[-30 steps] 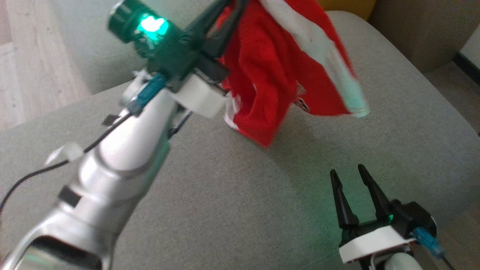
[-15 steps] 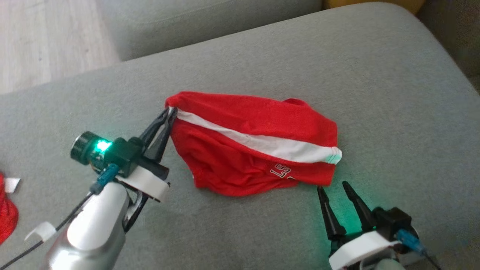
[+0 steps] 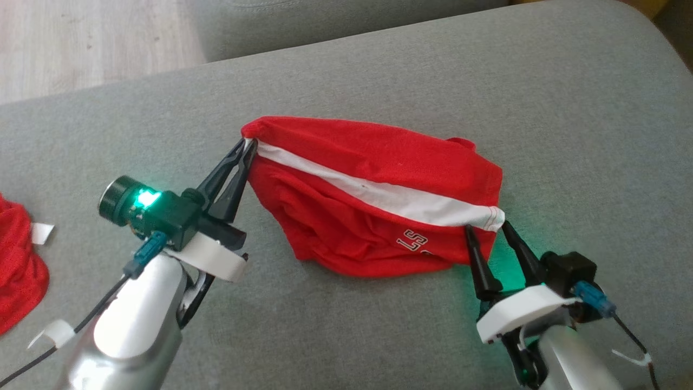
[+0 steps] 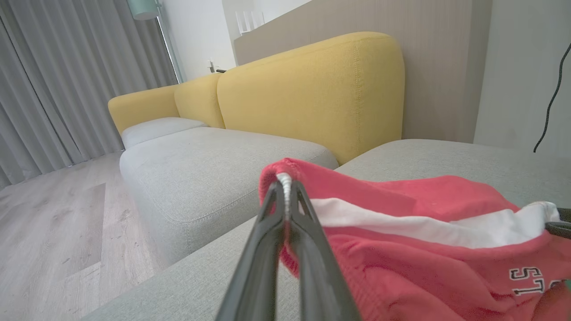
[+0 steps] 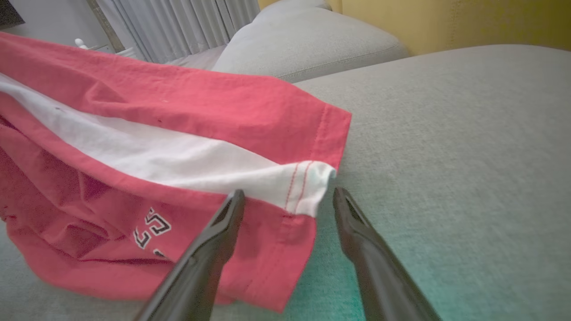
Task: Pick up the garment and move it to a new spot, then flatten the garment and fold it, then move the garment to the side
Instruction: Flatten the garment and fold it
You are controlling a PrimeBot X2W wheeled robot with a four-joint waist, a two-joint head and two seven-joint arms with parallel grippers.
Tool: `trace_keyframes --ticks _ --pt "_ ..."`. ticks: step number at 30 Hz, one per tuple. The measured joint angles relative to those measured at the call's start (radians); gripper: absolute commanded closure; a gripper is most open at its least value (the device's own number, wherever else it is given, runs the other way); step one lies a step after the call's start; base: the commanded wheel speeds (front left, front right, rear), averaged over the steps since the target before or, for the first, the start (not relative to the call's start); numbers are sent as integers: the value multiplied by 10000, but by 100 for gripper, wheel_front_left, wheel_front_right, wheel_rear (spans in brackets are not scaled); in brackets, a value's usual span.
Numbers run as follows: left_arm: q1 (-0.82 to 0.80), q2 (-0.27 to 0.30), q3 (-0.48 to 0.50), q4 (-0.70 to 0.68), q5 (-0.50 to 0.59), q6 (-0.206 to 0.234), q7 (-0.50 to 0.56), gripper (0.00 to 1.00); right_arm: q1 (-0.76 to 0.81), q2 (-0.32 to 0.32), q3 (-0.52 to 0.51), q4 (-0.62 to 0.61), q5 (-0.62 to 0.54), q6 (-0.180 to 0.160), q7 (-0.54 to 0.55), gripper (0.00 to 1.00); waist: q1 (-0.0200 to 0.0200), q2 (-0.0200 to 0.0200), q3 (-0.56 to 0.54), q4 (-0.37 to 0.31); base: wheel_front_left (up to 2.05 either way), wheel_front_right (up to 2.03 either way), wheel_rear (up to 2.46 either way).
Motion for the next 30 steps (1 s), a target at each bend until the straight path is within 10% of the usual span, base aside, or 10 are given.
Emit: trace_keyframes --ticks 1,4,5,16,30 --pt "0 -6 2 -17 38 0 0 100 -68 -2 65 81 100 0 0 4 0 0 7 31 0 0 0" --pt "0 -19 2 -50 58 -2 0 100 -215 -4 211 86 188 0 0 96 0 0 20 124 0 0 0" --pt "0 -21 2 -59 58 -4 0 100 -250 -2 247 21 207 0 0 100 0 0 25 153 0 0 0" --pt "-708 -69 407 -497 198 -77 0 100 -1022 -8 -1005 -2433 -205 0 0 100 -1 0 388 400 0 0 0" --pt "-7632 -976 541 -683 874 -167 -19 100 -8383 -1390 -3816 -3515 -1570 0 -31 100 2 0 2272 594 0 0 0"
